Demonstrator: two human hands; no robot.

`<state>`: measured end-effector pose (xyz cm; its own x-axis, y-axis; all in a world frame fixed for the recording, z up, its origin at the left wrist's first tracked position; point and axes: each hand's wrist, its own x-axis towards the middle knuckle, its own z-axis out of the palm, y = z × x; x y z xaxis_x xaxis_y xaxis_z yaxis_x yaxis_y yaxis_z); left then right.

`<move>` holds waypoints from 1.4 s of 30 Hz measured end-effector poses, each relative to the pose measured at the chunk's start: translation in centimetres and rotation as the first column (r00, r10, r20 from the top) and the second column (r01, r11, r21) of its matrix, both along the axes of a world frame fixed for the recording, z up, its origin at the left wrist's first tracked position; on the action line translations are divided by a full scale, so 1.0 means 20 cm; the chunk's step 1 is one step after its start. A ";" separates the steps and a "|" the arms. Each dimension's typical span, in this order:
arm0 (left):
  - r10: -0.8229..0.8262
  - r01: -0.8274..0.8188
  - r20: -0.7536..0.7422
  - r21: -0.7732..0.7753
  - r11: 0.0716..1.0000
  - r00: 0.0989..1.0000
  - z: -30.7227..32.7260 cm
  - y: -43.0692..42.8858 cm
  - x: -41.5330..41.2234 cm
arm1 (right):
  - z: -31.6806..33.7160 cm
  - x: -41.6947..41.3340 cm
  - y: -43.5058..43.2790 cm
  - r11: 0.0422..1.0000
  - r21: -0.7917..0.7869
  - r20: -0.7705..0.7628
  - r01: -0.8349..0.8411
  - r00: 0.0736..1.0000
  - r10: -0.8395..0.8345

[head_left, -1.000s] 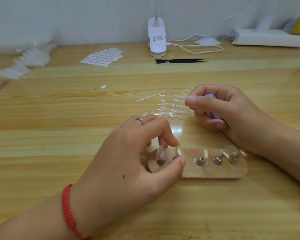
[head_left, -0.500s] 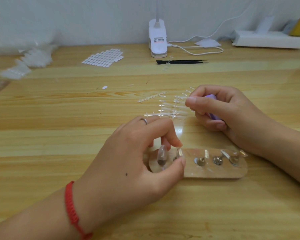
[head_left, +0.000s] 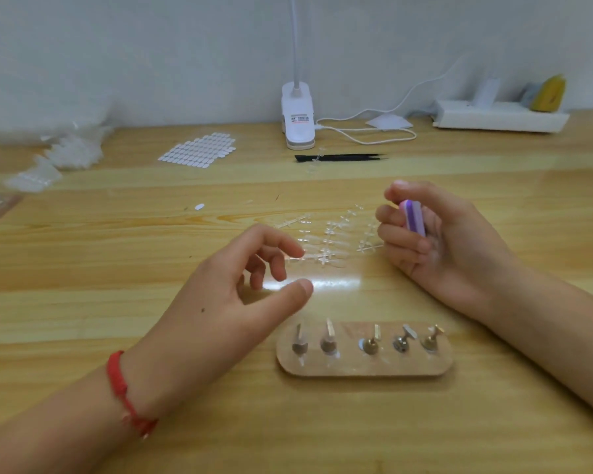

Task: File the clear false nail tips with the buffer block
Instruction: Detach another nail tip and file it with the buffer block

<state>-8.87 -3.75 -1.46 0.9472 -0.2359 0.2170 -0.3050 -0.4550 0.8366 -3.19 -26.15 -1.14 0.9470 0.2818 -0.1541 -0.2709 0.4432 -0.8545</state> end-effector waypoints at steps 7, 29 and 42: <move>0.012 -0.113 0.271 0.361 0.926 0.962 0.00 -0.04 0.20 | -0.01 0.00 0.00 1.000 0.009 -0.018 -0.019 1.000 0.019; -0.041 -0.114 0.260 0.551 0.826 0.965 -0.06 -0.07 0.26 | 0.01 -0.02 0.03 0.989 -0.146 0.074 -0.021 0.997 0.032; 0.027 -0.170 0.518 0.229 0.959 0.855 -0.02 -0.09 0.21 | -0.04 -0.03 0.07 0.935 -0.350 0.292 0.056 0.955 0.053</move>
